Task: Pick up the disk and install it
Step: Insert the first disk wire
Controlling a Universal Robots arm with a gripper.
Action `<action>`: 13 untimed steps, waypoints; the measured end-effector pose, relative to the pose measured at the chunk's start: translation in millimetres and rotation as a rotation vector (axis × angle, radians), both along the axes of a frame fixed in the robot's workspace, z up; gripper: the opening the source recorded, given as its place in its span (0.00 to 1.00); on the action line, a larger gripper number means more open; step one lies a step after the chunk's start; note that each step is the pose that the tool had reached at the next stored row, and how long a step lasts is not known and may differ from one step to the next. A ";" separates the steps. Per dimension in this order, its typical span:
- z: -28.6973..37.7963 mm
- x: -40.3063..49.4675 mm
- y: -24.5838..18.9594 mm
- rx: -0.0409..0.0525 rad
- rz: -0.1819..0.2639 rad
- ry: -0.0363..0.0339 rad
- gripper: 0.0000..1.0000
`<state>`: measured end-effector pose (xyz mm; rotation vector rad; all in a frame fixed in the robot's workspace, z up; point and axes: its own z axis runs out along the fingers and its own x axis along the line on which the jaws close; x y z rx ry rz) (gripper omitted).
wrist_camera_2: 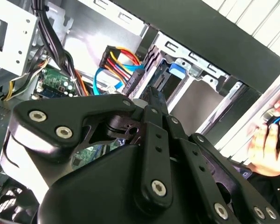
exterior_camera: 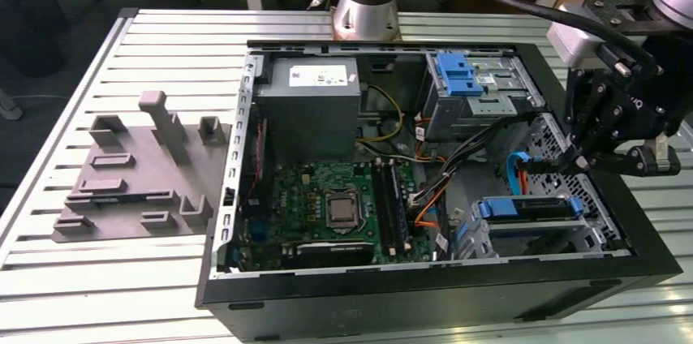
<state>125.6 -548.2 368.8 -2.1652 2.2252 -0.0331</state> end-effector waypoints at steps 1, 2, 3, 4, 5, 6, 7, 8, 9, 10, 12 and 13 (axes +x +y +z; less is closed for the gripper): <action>0.0 0.0 0.0 0.0000 0.000 -0.0015 0.11; 0.0 0.0 0.0 0.0000 0.000 -0.0015 0.11; 0.0 0.1 0.0 0.0000 0.000 -0.0016 0.11; 0.0 0.0 0.1 0.0000 0.000 -0.0017 0.11; 0.0 0.0 0.1 0.0000 0.000 -0.0017 0.11; 0.0 0.0 0.1 0.0000 0.000 -0.0018 0.11; 0.0 -0.4 0.4 -0.0004 0.000 -0.0028 0.11; 0.1 -1.3 0.8 -0.0012 0.000 -0.0060 0.11; 0.0 -2.1 1.3 -0.0016 0.000 -0.0087 0.11; -0.1 -3.0 1.8 -0.0019 0.000 -0.0114 0.11; -1.1 -3.6 3.5 -0.0025 0.000 -0.0137 0.11; -1.7 -3.8 4.7 -0.0024 0.000 -0.0148 0.11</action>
